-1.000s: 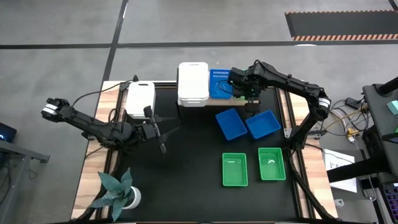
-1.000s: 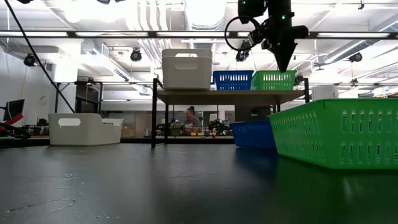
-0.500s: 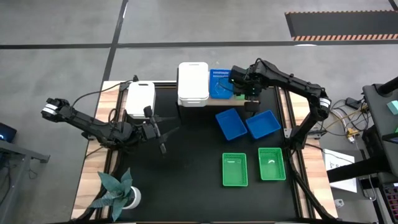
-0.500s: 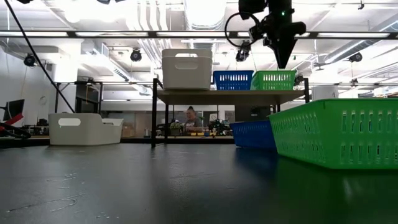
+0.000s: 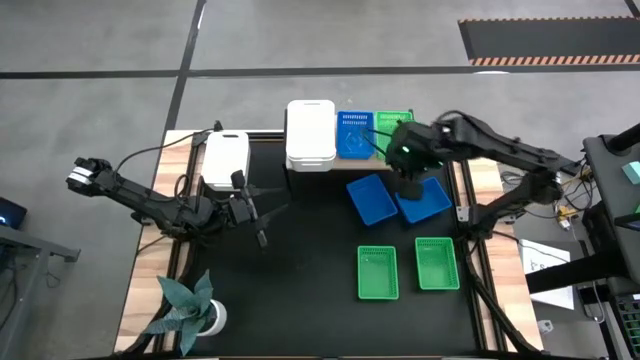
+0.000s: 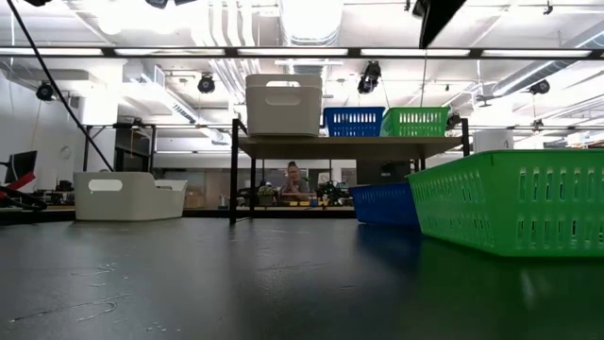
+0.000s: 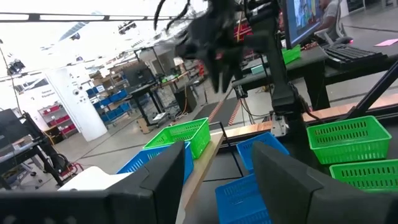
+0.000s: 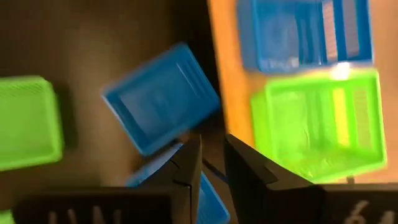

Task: Stack baskets on shelf by color
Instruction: Stack the white bin on top of the white bin on the shelf

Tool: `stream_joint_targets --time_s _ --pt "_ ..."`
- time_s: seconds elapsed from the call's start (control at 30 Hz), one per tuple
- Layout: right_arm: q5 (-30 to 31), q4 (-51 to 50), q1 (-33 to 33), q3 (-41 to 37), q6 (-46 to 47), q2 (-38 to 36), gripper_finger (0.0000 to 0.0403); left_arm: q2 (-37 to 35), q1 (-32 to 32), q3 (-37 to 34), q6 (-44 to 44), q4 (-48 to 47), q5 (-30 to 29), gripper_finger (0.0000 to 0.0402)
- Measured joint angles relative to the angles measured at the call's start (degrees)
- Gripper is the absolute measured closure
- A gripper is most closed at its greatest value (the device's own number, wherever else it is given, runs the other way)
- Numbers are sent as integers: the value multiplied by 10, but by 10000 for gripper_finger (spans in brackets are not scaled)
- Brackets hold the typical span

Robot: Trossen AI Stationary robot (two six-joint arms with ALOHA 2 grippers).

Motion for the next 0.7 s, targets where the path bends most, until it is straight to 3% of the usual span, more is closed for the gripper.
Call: stream_joint_targets --time_s 0.2,0.4,0.53,0.7 --pt "1 140 93 -100 15 -98 346 0 0 -1 -8 -2 0 231" --pt "5 288 153 -243 9 -189 346 0 1 -1 -120 -83 -8 231" --pt "5 363 175 -333 5 -238 346 0 12 40 -250 -304 -29 239" --pt "5 442 181 -416 -6 -287 346 14 44 134 -437 -649 19 263"
